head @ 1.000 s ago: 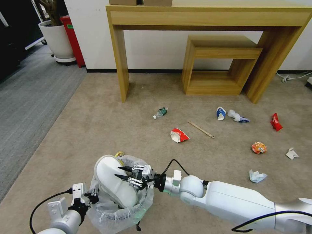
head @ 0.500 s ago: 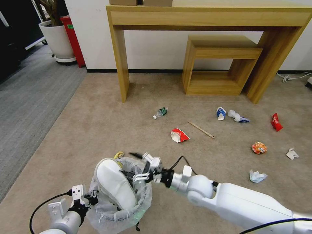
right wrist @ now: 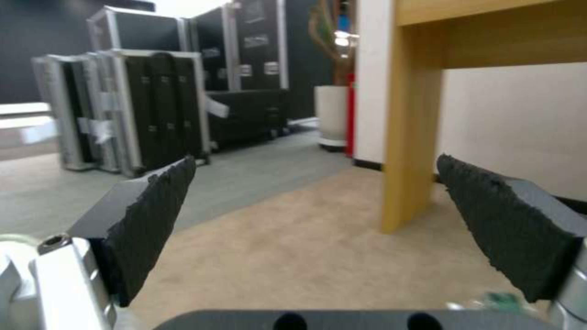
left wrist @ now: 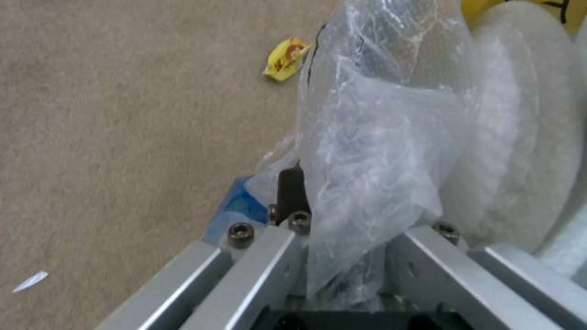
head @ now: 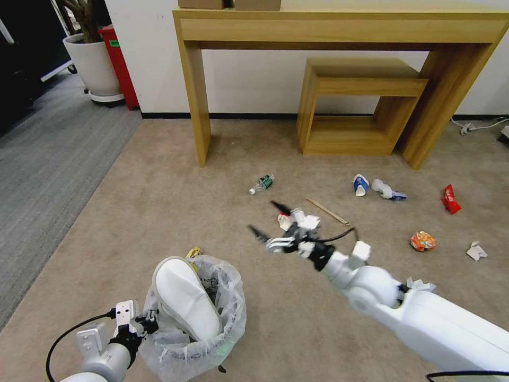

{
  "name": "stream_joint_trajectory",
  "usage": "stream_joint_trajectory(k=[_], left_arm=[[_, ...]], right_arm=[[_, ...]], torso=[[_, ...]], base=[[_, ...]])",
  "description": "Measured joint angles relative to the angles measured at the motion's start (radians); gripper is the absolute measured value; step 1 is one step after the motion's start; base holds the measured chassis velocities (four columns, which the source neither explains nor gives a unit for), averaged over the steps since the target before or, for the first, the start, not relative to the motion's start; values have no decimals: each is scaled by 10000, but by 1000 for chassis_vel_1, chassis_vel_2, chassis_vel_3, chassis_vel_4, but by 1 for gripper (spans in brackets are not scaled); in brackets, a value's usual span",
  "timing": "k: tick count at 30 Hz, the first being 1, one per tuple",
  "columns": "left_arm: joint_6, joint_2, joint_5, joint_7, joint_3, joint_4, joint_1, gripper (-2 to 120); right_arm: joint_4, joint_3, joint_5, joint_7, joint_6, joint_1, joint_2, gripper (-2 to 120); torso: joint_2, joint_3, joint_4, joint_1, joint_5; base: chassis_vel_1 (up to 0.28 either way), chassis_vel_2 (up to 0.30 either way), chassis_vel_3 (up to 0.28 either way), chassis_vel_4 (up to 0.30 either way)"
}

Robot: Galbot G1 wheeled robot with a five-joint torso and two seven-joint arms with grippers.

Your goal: Pick up the trash bin and place the garbage on the floor into it.

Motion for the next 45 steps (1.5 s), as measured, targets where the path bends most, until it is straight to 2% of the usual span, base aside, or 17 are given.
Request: stream_joint_trajectory(k=[4, 16, 25, 27, 38, 45], left_arm=[[-7, 29, 21, 8, 46, 20, 42, 1], [-17, 274, -181, 24, 21, -35, 51, 1], [-56, 411, -205, 30, 45, 118, -43, 1], [-57, 432, -202, 31, 63, 147, -66, 1], [-91, 367, -61, 40, 76, 169, 22, 1], [-107, 308, -8, 68, 23, 143, 102, 1]], right_arm=[[115, 893, -26, 54, 4, -602, -224, 100], [46, 1849, -234, 574, -107, -1191, -192, 100], [-83, 3224, -442, 1032, -282, -2134, 60, 100], [-88, 3622, -629, 1427, -383, -2487, 234, 100], [-222, 3936, -1432, 2702, -566, -2858, 689, 100], [-321, 3854, -1580, 2979, -670, -2815, 762, 100]], torso=[[0, 0, 4, 0, -3], [0, 0, 5, 2, -3], [0, 0, 4, 2, -3], [0, 0, 2, 2, -3], [0, -1, 4, 2, -3], [0, 0, 4, 2, -3]], base=[[0, 0, 0, 0], [0, 0, 0, 0], [0, 0, 0, 0], [0, 0, 0, 0], [0, 0, 0, 0], [0, 0, 0, 0]])
